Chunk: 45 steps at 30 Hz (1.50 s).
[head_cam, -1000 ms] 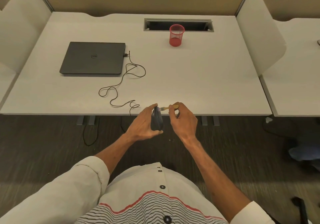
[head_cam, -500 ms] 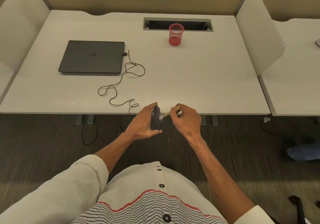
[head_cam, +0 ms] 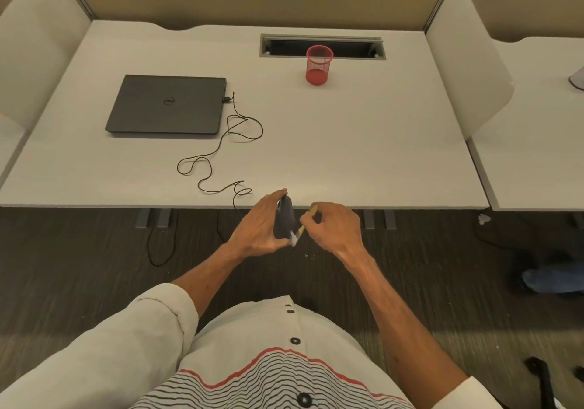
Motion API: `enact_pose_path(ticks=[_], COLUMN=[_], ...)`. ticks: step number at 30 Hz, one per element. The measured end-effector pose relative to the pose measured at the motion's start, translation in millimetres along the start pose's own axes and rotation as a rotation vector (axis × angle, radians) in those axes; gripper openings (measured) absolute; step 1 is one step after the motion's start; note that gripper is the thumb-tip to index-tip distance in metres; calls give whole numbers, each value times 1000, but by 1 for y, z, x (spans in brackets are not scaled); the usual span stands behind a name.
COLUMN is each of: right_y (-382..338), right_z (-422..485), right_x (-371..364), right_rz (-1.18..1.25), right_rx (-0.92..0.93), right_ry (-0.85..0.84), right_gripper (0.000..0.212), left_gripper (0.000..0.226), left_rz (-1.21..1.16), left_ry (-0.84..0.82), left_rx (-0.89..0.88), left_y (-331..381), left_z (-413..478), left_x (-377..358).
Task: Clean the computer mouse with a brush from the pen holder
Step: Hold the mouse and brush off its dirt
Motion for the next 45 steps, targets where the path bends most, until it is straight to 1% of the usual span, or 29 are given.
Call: enact_pose_path(ticks=[1,5,7,11,15,17,19,23,25,30,34,36,38,42,45], right_y=[1,3,1,0,6,8,8,4,0,-2,2,1,0,-1,0], right_z=[0,0,2,-1,-6,-8,-8,-4,-2,-6,-5,-4,-3,-3,-6], right_x=[4,32,36,22,8,5,12,34,34,23,8,4,9,29,27], right_rz=[11,143,170,119,11,-6,54,171,178,97,5,-17,16,144,168], right_rx=[-4,-60,-59,-19,4,-11,-24,-42,-27,28,14,14,9,-14,7], right_ry=[21,219,255,175,54,5,50,227,244,150,-15,-66,-24,166,159], right_gripper=[32,27,25,26,35,37,35,25,23,27,34,33,33,26,22], left_gripper=[120,124,124,123,119,121,123,124,124,124,117,120,122,125,122], left_rz=[2,18,17,25,16,8,7,24,24,23,24,17,19,21,19], left_ry=[-5,-9,-9,9,24,26,20,17,18,30,19,13,10,8,4], left_rx=[6,4,11,15,26,42,43,32,33,36,42,49,42,-3,-1], left_y=[0,2,2,5,6,5,5,6,7,8,5,4,6,11,11], left_z=[0,2,2,3,2,1,0,1,0,-1,-5,-7,-7,-3,-2], left_x=[-1,-3,-3,-1,1,1,0,-1,-2,2,-1,-3,-3,-1,0])
Point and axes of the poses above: each hand's wrist, its own z-axis towards the middle knuckle, its own x-axis out of the back of the hand, y = z × x, the point moved 10 cm from there along z, towards the middle knuckle, and after that the axes turned 8 degrees about y, right-handed, at the moved point
